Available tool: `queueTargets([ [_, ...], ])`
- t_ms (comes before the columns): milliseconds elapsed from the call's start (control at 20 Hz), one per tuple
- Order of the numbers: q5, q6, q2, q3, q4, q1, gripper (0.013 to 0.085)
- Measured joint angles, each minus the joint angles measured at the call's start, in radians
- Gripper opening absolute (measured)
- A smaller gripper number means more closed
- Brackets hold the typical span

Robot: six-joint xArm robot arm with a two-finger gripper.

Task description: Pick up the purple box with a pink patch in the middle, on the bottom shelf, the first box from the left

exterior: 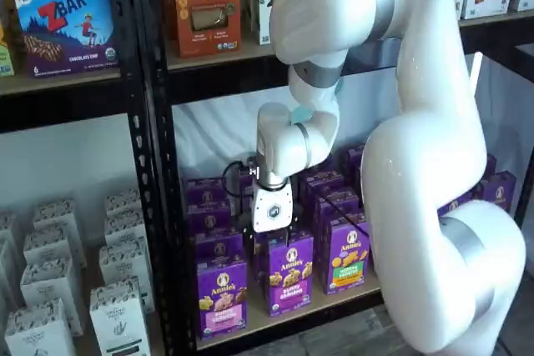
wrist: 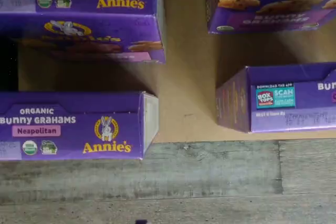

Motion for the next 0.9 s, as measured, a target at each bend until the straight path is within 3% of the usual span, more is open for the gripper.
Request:
queueTargets([
  [600,0.052,-0.016,0.034,-0.079,0.042,0.021,0.085],
  [900,0.033,-0.022,0.067,-0.11,0.055,0.029,0.085],
])
